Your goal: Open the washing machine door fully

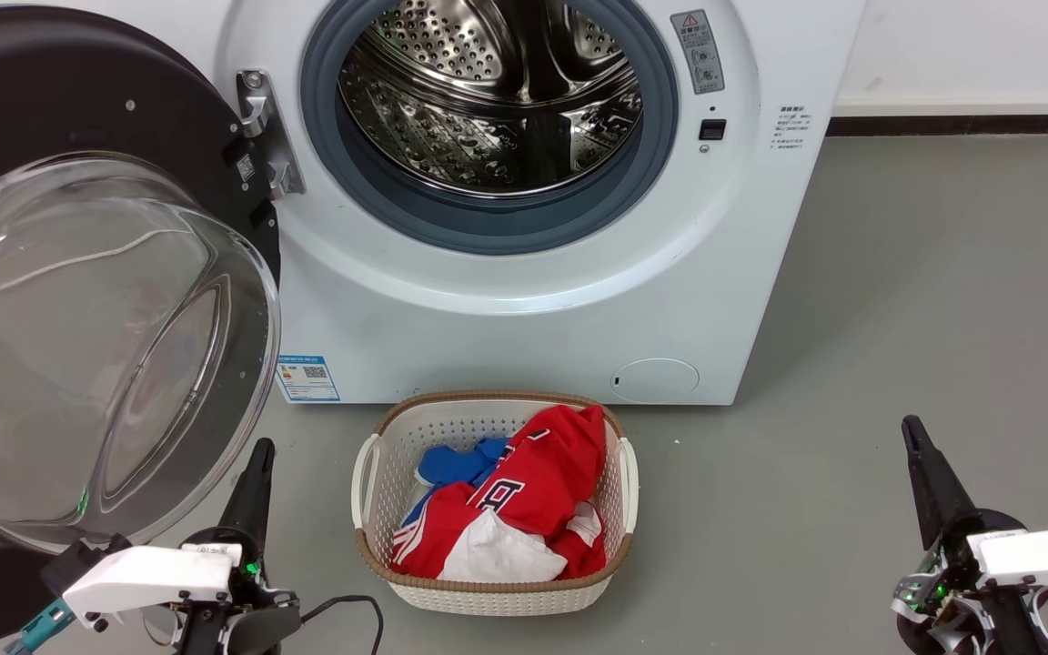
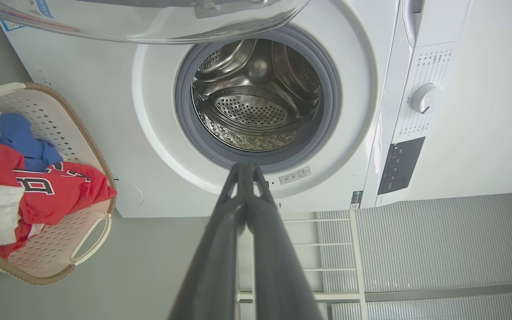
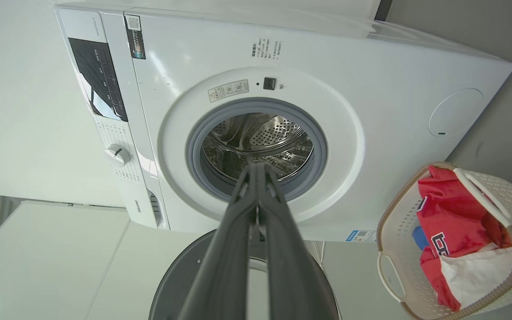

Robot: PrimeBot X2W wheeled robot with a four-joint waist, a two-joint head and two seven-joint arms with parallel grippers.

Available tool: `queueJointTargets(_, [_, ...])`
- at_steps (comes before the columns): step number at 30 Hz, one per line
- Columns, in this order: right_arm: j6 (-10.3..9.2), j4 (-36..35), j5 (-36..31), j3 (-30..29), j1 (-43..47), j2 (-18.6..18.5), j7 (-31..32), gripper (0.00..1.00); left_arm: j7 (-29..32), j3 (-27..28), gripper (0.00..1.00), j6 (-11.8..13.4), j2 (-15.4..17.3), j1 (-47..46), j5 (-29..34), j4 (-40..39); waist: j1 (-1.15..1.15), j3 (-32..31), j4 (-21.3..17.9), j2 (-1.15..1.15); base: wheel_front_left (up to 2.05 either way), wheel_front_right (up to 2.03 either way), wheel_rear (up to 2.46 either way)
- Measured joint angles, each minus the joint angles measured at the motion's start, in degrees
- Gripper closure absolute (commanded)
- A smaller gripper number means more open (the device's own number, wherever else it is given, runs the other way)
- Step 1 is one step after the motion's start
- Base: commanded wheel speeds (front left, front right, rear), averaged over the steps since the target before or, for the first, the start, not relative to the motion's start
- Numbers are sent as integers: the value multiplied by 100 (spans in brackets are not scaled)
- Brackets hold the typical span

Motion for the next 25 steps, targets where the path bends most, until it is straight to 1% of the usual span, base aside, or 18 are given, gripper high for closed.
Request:
queueJointTargets(17, [0,104,673,-58,-96,8,107,100,134,193,100,-127,-137,-59,-536,60,0,0,7,0,0,0,0])
queueJointTargets(25, [0,109,684,-71,-99,16,125,100,149,199,100,-135,-144,-61,-538,64,0,0,7,0,0,0,0])
